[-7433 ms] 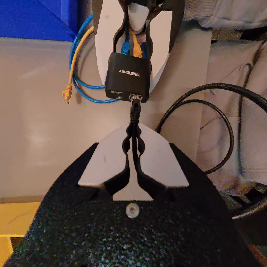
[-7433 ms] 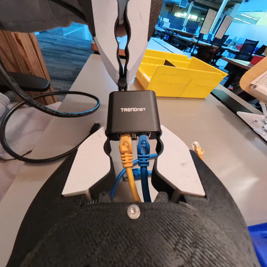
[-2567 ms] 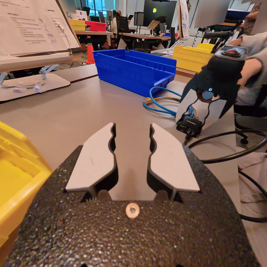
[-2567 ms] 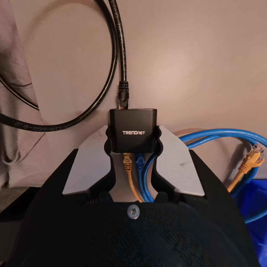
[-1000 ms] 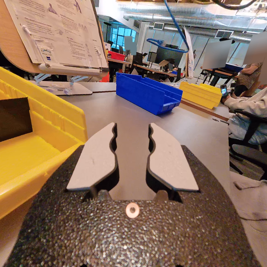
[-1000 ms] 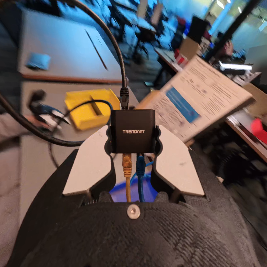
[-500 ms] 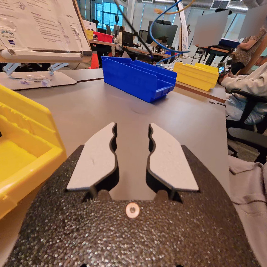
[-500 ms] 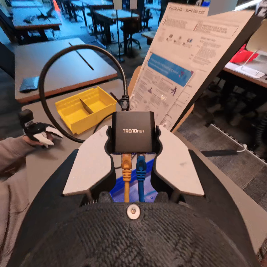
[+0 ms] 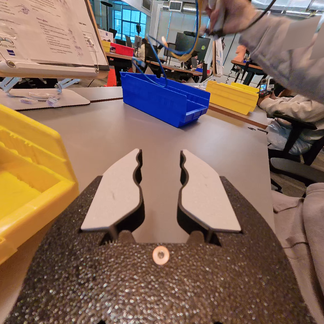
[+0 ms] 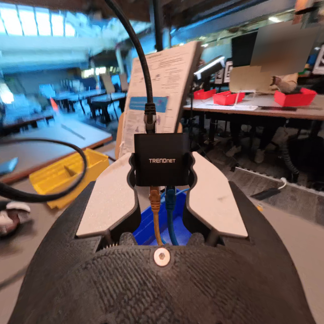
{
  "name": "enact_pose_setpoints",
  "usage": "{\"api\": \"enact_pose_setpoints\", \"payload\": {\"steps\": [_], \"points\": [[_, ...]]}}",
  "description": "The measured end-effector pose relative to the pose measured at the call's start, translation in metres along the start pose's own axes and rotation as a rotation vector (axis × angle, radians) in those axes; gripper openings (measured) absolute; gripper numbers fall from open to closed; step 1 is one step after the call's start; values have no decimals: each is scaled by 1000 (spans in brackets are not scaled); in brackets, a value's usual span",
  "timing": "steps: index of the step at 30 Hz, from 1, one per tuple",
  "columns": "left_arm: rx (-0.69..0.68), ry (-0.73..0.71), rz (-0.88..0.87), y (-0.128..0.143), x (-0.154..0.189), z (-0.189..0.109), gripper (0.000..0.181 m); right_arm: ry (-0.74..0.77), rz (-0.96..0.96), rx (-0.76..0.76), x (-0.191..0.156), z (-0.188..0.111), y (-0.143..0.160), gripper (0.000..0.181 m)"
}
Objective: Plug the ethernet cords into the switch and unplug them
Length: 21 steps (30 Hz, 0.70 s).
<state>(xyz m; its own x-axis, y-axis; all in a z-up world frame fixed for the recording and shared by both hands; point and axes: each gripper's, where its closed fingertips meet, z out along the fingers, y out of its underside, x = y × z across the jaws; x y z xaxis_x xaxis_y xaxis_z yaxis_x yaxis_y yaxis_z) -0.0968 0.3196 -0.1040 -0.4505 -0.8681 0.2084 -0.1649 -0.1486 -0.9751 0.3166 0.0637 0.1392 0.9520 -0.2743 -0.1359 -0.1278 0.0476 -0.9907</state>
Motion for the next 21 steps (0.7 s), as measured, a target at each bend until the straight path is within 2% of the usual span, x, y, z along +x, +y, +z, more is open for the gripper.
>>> {"api": "enact_pose_setpoints", "payload": {"steps": [2,5,10,13,16,19,21], "points": [[-1,-8,0,0,-2,-1,40,64,164,60,37,-21,36,58],[11,-7,-10,-2,-3,-3,40,135,214,-31,63,-37,93,59],[5,-6,-7,-1,-3,0,40,122,242,-175,60,-31,120,58],[-9,-6,3,1,-2,1,40,53,147,-244,36,-14,108,59],[-2,-6,-7,0,-3,0,40,24,43,-290,12,4,75,59],[8,-5,-17,-1,-4,-1,39,-37,65,-269,-14,23,38,59],[10,-4,-19,-2,-4,-1,39,-86,136,-242,-30,35,26,59]]}}
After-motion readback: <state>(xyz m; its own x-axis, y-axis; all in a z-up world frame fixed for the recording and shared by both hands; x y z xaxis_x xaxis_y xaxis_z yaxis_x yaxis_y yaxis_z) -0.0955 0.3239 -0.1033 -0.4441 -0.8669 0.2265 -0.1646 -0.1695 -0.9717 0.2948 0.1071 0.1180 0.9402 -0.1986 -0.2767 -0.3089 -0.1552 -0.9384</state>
